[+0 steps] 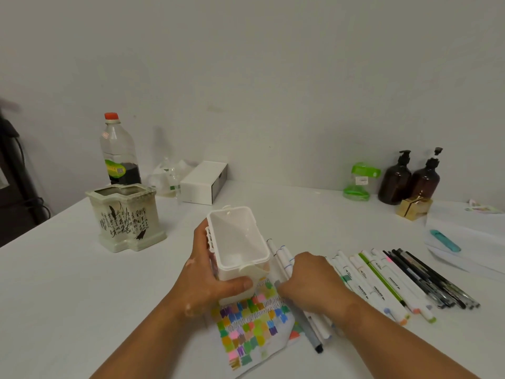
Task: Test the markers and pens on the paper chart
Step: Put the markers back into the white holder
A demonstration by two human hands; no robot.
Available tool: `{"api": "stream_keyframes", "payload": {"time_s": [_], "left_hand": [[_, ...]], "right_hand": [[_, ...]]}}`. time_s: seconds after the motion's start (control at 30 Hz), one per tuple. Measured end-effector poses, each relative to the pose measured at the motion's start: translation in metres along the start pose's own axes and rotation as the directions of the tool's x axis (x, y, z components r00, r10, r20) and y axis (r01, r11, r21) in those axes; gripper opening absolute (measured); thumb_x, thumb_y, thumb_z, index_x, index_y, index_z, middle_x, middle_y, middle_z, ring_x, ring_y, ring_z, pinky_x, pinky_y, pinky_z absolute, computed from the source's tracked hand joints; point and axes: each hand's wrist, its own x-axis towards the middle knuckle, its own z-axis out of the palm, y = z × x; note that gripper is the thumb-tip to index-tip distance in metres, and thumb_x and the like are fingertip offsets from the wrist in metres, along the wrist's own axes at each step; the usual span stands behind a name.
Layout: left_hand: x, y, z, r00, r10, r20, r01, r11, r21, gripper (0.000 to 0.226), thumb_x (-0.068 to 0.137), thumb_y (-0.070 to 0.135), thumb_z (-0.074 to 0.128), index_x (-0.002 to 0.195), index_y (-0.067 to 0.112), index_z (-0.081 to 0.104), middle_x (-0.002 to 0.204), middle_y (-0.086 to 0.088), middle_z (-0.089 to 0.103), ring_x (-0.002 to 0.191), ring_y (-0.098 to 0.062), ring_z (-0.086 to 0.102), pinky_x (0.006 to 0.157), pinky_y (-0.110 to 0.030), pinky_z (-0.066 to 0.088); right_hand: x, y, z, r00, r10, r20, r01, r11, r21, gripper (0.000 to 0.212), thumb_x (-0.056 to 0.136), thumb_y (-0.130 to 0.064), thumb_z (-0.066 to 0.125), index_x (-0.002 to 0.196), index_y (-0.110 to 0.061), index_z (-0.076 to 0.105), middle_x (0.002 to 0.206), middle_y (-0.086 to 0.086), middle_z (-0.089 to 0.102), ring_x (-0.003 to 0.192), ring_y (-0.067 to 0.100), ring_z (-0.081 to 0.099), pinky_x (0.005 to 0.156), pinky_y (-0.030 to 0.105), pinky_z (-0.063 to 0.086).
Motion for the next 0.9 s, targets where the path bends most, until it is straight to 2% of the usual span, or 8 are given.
{"api": "stream_keyframes", "payload": {"time_s": [0.17,0.3,0.37,0.5,0.6,0.7,0.83,0.9], "left_hand": [[-0.001,-0.002,0.003,0.999,0.033,0.009,-0.033,0.999,0.028,0.118,0.047,0.046,0.093,0.138,0.060,0.018,0.121,0.030,0.056,0.113,0.005,0.058,0.073,-0.012,0.055],[0.001,-0.002,0.007,0.997,0.079,0.014,-0.080,0.996,0.049,0.123,0.050,0.047,0.096,0.144,0.054,0.017,0.129,0.029,0.052,0.119,0.006,0.053,0.076,-0.006,0.051],[0.001,-0.004,0.009,0.995,0.102,0.012,-0.102,0.991,0.081,0.127,0.049,0.054,0.096,0.148,0.050,0.016,0.133,0.029,0.050,0.121,0.008,0.051,0.077,-0.003,0.048],[0.005,-0.006,0.014,0.985,0.174,-0.013,-0.171,0.977,0.128,0.121,0.054,0.043,0.097,0.151,0.037,0.024,0.138,0.022,0.051,0.123,0.003,0.054,0.086,-0.005,0.047],[0.007,-0.002,0.015,0.980,0.191,-0.056,-0.181,0.973,0.145,0.104,0.062,0.062,0.085,0.148,0.038,0.031,0.136,0.019,0.054,0.125,-0.001,0.054,0.095,-0.016,0.050],[0.005,0.003,0.012,0.975,0.211,-0.067,-0.194,0.961,0.198,0.097,0.061,0.057,0.086,0.142,0.035,0.036,0.126,0.020,0.057,0.118,-0.003,0.058,0.087,-0.012,0.051],[0.006,-0.001,0.014,0.988,0.157,-0.004,-0.153,0.963,0.222,0.064,0.067,0.046,0.083,0.119,0.023,0.052,0.107,0.021,0.062,0.105,0.000,0.063,0.074,-0.007,0.049],[0.007,-0.008,0.012,0.994,0.106,0.000,-0.104,0.976,0.191,0.070,0.062,0.061,0.082,0.112,0.019,0.055,0.095,0.018,0.063,0.093,-0.001,0.065,0.068,-0.007,0.047]], "right_hand": [[-0.002,0.000,-0.058,0.994,-0.004,-0.109,0.056,0.875,0.481,0.014,0.078,-0.017,0.073,0.075,-0.015,0.060,0.072,0.002,0.061,0.063,0.014,0.057,0.056,0.026,0.044],[-0.017,-0.039,-0.105,0.969,-0.122,-0.213,0.241,0.292,0.926,0.027,0.063,-0.026,0.082,0.087,-0.017,0.074,0.085,0.011,0.071,0.078,0.019,0.069,0.067,0.036,0.057],[-0.024,-0.062,-0.106,0.932,-0.201,-0.300,0.338,0.188,0.922,0.030,0.058,-0.035,0.083,0.084,-0.024,0.075,0.086,0.003,0.072,0.078,0.014,0.070,0.068,0.033,0.059],[-0.033,-0.093,-0.069,0.871,-0.256,-0.420,0.490,0.381,0.784,0.014,0.085,-0.033,0.077,0.095,-0.027,0.069,0.081,-0.011,0.072,0.076,0.004,0.072,0.063,0.014,0.053],[-0.039,-0.098,-0.041,0.861,-0.370,-0.350,0.505,0.529,0.682,0.017,0.093,-0.036,0.070,0.096,-0.045,0.057,0.089,-0.023,0.066,0.083,-0.003,0.067,0.061,0.008,0.049],[-0.042,-0.099,-0.036,0.836,-0.465,-0.290,0.544,0.641,0.541,0.024,0.092,-0.037,0.070,0.099,-0.050,0.050,0.093,-0.023,0.063,0.088,-0.001,0.063,0.068,0.012,0.049],[-0.048,-0.090,-0.038,0.824,-0.518,-0.230,0.562,0.692,0.453,0.037,0.085,-0.030,0.077,0.108,-0.044,0.052,0.097,-0.016,0.065,0.084,0.004,0.064,0.065,0.012,0.050],[-0.053,-0.081,-0.040,0.789,-0.571,-0.227,0.607,0.666,0.434,0.033,0.083,-0.028,0.076,0.107,-0.042,0.058,0.093,-0.016,0.067,0.084,0.006,0.066,0.067,0.013,0.052]]}}
